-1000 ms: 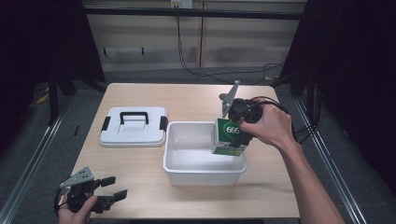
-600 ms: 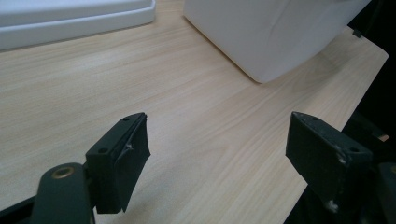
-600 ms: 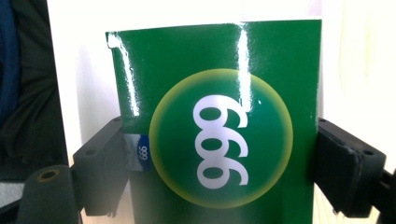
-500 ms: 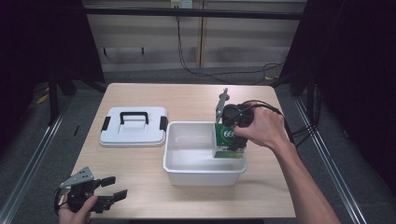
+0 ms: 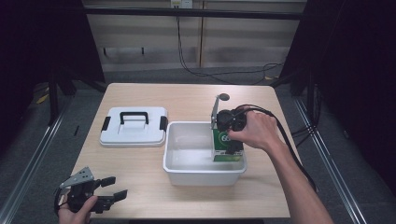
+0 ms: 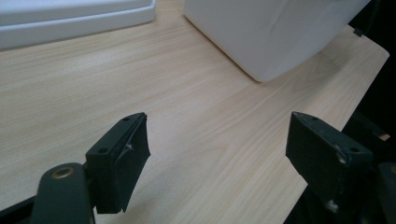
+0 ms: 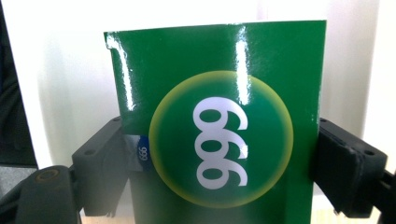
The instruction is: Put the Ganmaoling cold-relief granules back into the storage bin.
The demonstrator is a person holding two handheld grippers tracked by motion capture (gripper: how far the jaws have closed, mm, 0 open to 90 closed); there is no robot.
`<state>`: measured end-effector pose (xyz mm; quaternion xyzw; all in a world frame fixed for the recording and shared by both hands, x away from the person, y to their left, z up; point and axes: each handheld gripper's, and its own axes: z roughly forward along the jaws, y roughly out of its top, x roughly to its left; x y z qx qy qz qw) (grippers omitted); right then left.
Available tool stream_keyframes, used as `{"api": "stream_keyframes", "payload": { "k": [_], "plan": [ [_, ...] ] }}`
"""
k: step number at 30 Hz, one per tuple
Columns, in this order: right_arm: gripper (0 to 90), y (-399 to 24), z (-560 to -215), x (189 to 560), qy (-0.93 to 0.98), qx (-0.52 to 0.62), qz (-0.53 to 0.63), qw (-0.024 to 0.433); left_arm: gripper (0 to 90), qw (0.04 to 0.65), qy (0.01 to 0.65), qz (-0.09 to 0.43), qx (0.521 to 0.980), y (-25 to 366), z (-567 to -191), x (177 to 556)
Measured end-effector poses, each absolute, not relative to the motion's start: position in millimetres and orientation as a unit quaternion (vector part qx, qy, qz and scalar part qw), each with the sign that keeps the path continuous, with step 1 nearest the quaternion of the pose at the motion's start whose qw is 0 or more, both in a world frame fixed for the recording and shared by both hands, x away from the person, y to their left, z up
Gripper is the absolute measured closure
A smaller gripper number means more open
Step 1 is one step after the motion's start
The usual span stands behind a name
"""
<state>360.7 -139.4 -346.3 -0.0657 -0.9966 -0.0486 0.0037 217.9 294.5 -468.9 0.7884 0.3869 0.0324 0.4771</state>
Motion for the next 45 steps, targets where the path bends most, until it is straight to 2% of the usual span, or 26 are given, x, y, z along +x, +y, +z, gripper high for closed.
{"api": "stream_keyframes", "payload": {
  "k": [30, 42, 45],
  "plan": [
    [14.0, -134.9, -385.5, 363.3, -0.996, -0.076, -0.032, 0.044, 21.3, 0.480, 0.388, 0.033, 0.786, 294.8, -468.5, 217.4],
    [13.6, -131.0, -399.1, 365.1, -0.996, -0.079, -0.015, 0.044, 21.3, 0.481, 0.386, 0.033, 0.786, 295.3, -468.3, 217.4],
    [13.6, -130.3, -402.9, 365.0, -0.997, -0.073, -0.013, 0.031, 21.3, 0.481, 0.386, 0.033, 0.786, 295.3, -468.4, 217.5]
  ]
}}
